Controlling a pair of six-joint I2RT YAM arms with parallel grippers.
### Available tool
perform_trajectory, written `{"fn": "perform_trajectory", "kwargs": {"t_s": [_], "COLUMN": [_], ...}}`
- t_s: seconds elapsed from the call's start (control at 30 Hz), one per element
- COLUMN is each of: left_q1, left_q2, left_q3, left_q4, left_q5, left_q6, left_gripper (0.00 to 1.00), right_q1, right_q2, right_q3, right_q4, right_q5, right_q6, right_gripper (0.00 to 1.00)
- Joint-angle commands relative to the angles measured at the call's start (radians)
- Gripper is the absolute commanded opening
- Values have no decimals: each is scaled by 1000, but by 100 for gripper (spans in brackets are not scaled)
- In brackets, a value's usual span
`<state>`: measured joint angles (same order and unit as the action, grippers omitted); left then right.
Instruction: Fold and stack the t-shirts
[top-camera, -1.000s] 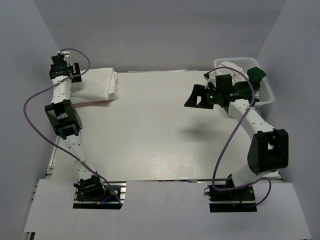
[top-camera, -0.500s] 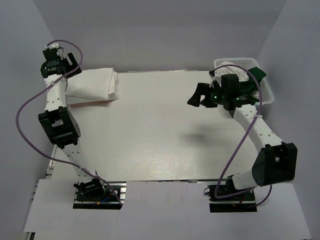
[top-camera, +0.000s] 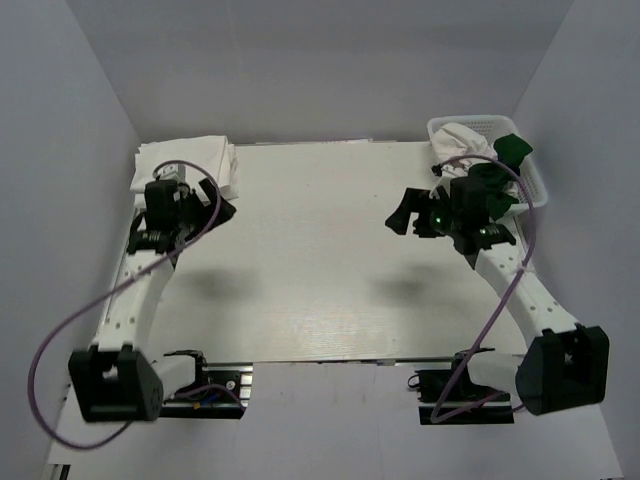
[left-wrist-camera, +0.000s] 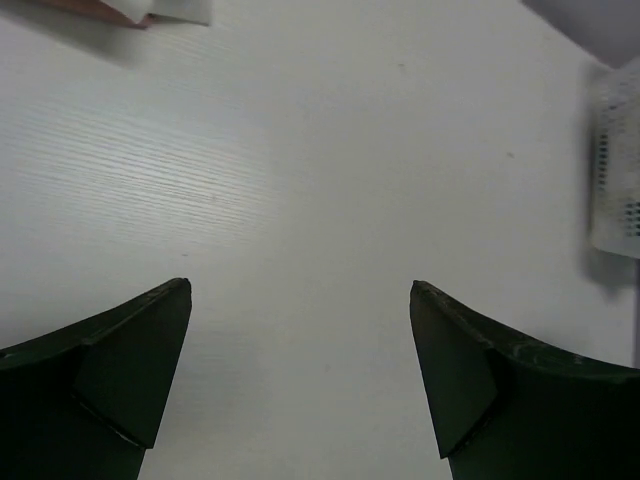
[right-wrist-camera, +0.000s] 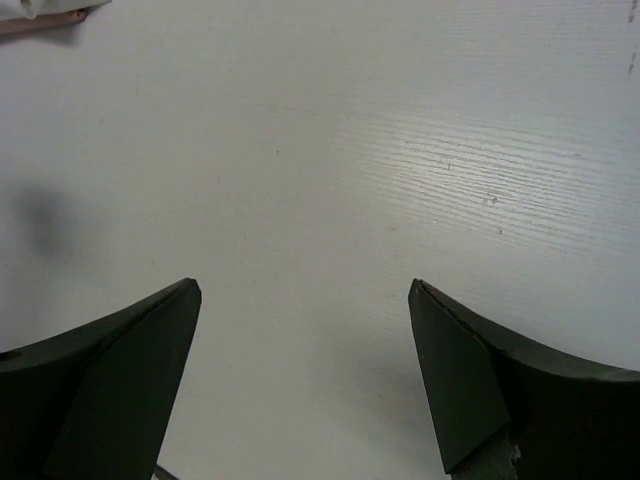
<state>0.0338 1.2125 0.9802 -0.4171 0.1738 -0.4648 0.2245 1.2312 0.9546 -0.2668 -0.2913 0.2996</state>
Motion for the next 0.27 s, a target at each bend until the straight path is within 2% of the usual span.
{"fn": "perform_trajectory", "kwargs": {"t_s": [0.0,0.13,0.23], "left_q1": [-46,-97,-117], "left_q2": [-191,-119,-108], "left_q3": [-63,9,-7], "left_q4": [126,-34,-23], "left_q5": [24,-65,-88], "left_q6": [-126,-81,-81], "left_gripper": [100,100,100], "right_q1": [-4,-2,-5], "right_q2": [-88,-110,-121], "right_q3": [-106,-152,-163], "right_q4": [145,221,225], "right_q5": [80,80,78], "right_q6": [42,91,104], "right_gripper": [90,90,90]}}
